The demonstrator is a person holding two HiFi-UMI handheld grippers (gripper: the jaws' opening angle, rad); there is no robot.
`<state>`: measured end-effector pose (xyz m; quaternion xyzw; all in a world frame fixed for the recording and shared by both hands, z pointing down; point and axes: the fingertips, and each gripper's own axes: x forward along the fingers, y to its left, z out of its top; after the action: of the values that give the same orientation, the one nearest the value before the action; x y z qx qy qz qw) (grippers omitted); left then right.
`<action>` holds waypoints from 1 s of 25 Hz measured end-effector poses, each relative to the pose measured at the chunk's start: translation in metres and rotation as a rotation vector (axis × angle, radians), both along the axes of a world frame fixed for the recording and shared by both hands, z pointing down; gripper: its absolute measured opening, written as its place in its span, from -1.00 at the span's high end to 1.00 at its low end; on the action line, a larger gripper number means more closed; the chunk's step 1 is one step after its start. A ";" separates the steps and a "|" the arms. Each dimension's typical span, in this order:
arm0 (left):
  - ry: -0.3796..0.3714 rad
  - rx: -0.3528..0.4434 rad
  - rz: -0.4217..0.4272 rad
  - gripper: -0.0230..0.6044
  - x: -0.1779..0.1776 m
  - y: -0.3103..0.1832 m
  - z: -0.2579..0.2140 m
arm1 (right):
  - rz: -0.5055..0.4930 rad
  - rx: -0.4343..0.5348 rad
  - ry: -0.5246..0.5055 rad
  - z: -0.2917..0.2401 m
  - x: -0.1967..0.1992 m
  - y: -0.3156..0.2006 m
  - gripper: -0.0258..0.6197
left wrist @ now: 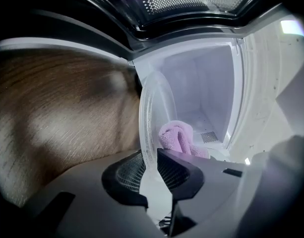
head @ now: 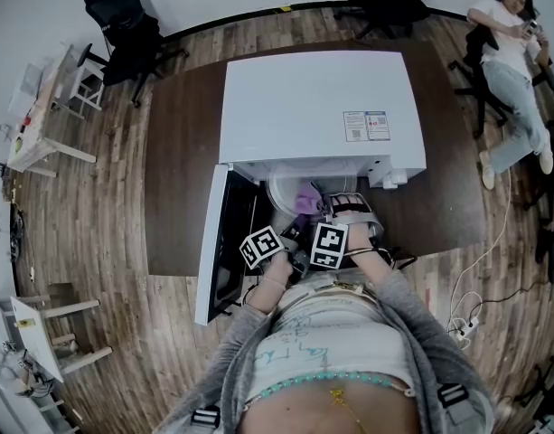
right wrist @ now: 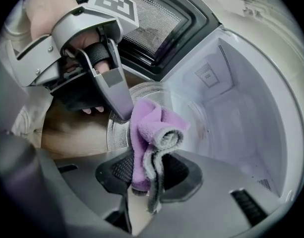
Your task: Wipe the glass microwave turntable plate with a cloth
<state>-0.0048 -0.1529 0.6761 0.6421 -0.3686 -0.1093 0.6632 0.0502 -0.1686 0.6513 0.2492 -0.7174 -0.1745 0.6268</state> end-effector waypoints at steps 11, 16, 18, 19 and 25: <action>0.020 0.052 -0.025 0.71 0.000 -0.009 -0.012 | 0.018 0.021 -0.105 -0.016 -0.001 -0.007 0.54; 0.021 0.052 -0.031 0.71 0.002 -0.013 -0.012 | 0.021 0.021 -0.123 -0.018 0.003 -0.008 0.54; 0.021 0.055 -0.035 0.71 0.002 -0.017 -0.013 | 0.019 0.026 -0.130 -0.020 0.003 -0.008 0.54; 0.020 0.057 -0.036 0.71 0.002 -0.018 -0.013 | 0.017 0.030 -0.130 -0.021 0.003 -0.009 0.54; 0.022 0.069 -0.045 0.71 0.001 -0.027 -0.015 | 0.030 0.042 -0.141 -0.024 0.008 -0.013 0.54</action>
<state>-0.0043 -0.1795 0.6616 0.6550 -0.3716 -0.1436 0.6421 0.0580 -0.1814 0.6275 0.2844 -0.7523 -0.1622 0.5717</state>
